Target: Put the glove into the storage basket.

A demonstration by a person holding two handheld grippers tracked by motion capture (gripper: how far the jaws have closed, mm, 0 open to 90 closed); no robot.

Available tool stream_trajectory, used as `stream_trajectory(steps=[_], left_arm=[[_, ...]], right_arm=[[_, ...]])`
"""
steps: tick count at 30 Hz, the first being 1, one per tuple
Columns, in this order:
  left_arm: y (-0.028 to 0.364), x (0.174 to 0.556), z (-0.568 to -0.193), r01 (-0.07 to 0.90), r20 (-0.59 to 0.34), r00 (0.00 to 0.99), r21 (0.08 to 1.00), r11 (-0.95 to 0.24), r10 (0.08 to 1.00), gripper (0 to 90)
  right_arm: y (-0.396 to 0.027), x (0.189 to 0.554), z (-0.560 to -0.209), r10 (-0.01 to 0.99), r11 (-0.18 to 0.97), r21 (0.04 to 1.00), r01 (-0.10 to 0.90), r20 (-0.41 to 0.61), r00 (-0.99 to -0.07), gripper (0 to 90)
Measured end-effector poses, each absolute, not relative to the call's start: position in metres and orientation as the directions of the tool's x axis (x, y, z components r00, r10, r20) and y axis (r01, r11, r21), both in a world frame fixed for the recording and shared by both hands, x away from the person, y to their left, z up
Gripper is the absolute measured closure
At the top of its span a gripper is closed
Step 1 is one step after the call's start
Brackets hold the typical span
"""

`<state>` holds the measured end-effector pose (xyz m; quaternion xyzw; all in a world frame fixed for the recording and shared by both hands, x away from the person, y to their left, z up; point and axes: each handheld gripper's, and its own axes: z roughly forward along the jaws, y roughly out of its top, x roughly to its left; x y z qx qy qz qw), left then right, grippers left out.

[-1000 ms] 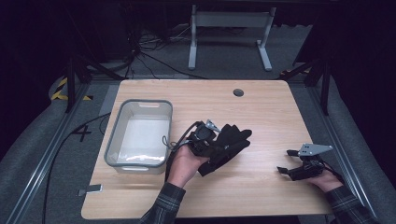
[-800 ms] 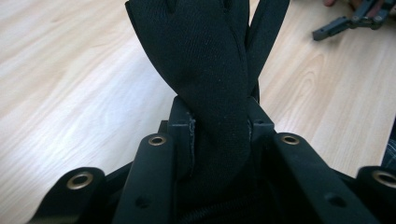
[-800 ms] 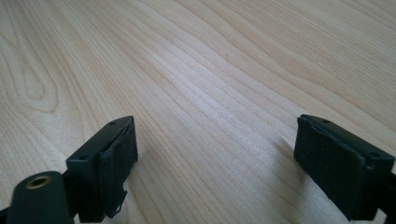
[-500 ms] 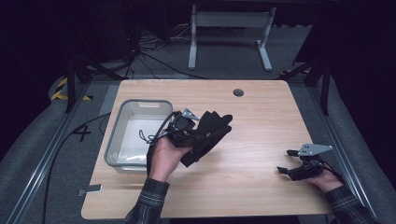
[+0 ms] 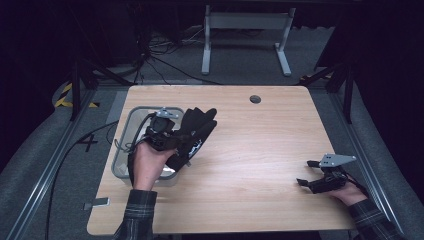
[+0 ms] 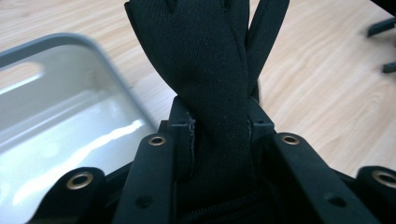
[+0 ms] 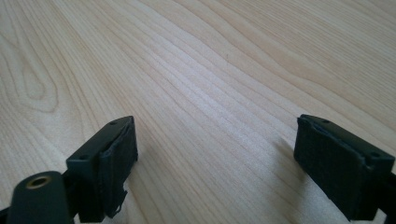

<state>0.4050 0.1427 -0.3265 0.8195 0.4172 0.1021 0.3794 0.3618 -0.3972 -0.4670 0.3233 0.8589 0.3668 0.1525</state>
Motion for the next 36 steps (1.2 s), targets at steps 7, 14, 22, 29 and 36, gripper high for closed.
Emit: stream_trajectory(steps=[7,14,22,29,36], left_arm=[[0.171,0.406,-0.325,0.632,-0.159,0.578,0.707,-0.317,0.800,71.6],[0.192,0.414,-0.337,0.670,-0.157,0.522,0.684,-0.288,0.839,71.5],[0.209,0.427,-0.364,0.726,-0.181,0.458,0.641,-0.248,0.870,71.4],[0.213,0.437,-0.388,0.772,-0.194,0.421,0.591,-0.237,0.886,71.3],[0.209,0.447,-0.404,0.799,-0.197,0.425,0.539,-0.265,0.883,69.5]], right_arm=[[-0.397,0.362,-0.467,0.668,0.522,0.729,0.443,-0.026,-0.744,13.8],[-0.397,0.362,-0.467,0.668,0.522,0.728,0.444,-0.025,-0.743,14.0],[-0.397,0.362,-0.467,0.669,0.521,0.728,0.445,-0.025,-0.743,14.1],[-0.397,0.362,-0.467,0.669,0.521,0.728,0.445,-0.025,-0.743,14.1],[-0.397,0.362,-0.467,0.669,0.521,0.729,0.445,-0.025,-0.743,14.1]])
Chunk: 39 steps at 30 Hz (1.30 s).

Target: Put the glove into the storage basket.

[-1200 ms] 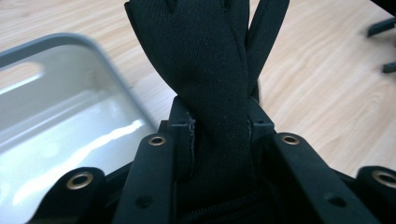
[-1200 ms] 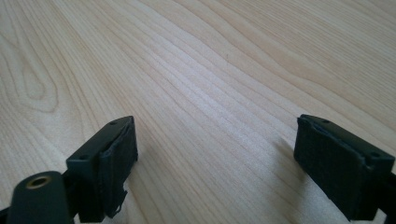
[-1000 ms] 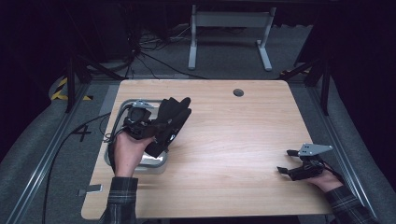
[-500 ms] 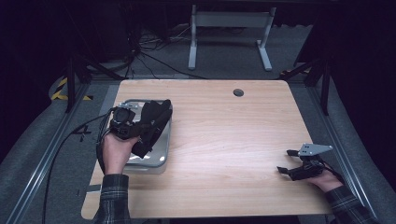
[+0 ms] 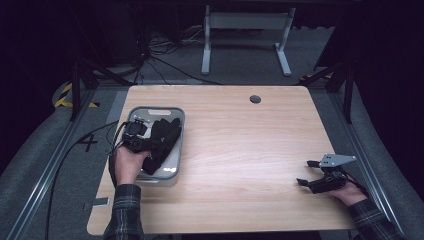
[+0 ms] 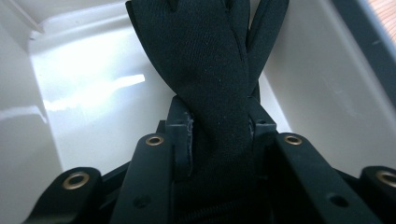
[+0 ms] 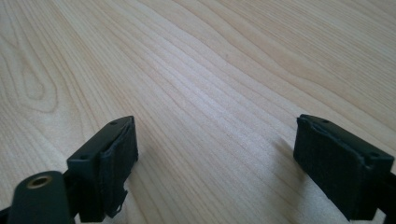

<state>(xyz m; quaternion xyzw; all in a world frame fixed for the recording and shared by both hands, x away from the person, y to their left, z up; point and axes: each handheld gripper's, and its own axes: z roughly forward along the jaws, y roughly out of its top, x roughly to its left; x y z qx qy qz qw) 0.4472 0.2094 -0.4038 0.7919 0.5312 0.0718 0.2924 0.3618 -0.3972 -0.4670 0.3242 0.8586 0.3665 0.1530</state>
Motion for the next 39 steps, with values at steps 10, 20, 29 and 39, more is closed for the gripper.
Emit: stream_trajectory(steps=[10,20,29,39], left_arm=[[0.208,0.454,-0.413,0.803,-0.182,0.427,0.527,-0.278,0.886,35.9],[0.198,0.445,-0.397,0.756,-0.169,0.449,0.596,-0.272,0.877,14.1],[0.171,0.436,-0.378,0.698,-0.175,0.522,0.651,-0.300,0.835,13.5],[0.144,0.429,-0.369,0.651,-0.179,0.576,0.691,-0.315,0.798,13.5]], right_arm=[[-0.397,0.362,-0.467,0.669,0.521,0.728,0.445,-0.025,-0.743,14.1],[-0.397,0.362,-0.467,0.668,0.522,0.728,0.444,-0.025,-0.744,14.2],[-0.397,0.363,-0.467,0.666,0.522,0.729,0.442,-0.025,-0.745,14.2],[-0.397,0.362,-0.467,0.667,0.522,0.729,0.443,-0.024,-0.745,14.2]])
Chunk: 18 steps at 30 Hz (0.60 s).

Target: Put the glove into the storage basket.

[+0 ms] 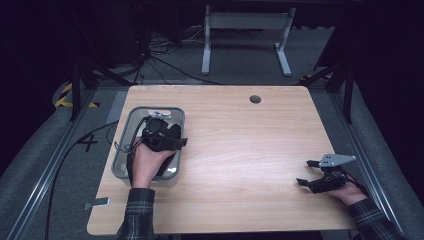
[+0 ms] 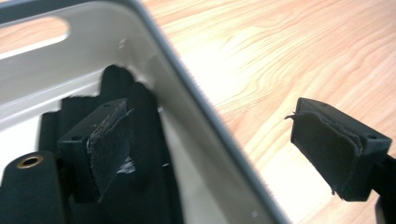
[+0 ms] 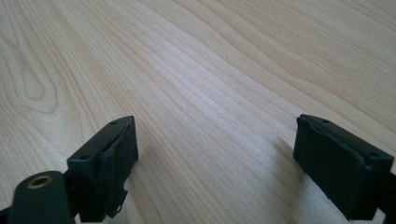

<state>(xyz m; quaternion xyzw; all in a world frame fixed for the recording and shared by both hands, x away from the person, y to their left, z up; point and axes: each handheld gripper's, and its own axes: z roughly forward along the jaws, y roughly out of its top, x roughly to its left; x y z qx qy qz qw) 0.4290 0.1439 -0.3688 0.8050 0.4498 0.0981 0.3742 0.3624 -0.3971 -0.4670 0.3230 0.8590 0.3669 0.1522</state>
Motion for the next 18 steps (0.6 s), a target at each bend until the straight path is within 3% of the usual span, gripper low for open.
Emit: stream_trajectory(steps=[18], left_arm=[[0.080,0.407,-0.373,0.582,-0.179,0.677,0.723,-0.371,0.714,11.5]], right_arm=[[-0.397,0.362,-0.467,0.660,0.526,0.728,0.439,-0.025,-0.751,14.2]])
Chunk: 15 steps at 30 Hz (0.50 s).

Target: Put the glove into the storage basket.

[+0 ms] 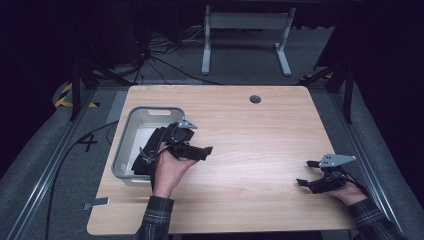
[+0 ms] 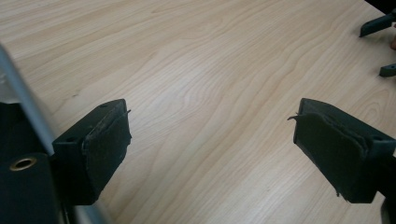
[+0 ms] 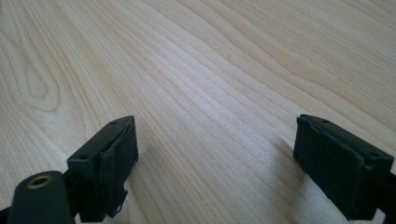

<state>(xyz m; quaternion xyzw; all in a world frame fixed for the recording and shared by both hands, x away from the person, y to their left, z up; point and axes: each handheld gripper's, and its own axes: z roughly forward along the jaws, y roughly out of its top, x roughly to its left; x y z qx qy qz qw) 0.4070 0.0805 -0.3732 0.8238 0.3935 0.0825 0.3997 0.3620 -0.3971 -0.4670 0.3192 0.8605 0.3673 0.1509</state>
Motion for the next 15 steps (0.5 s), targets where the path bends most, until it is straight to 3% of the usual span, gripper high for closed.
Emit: stream_trajectory(steps=[15], left_arm=[[0.018,0.382,-0.396,0.521,-0.144,0.758,0.720,-0.458,0.636,11.6]], right_arm=[[-0.397,0.362,-0.467,0.659,0.527,0.729,0.437,-0.025,-0.752,14.2]])
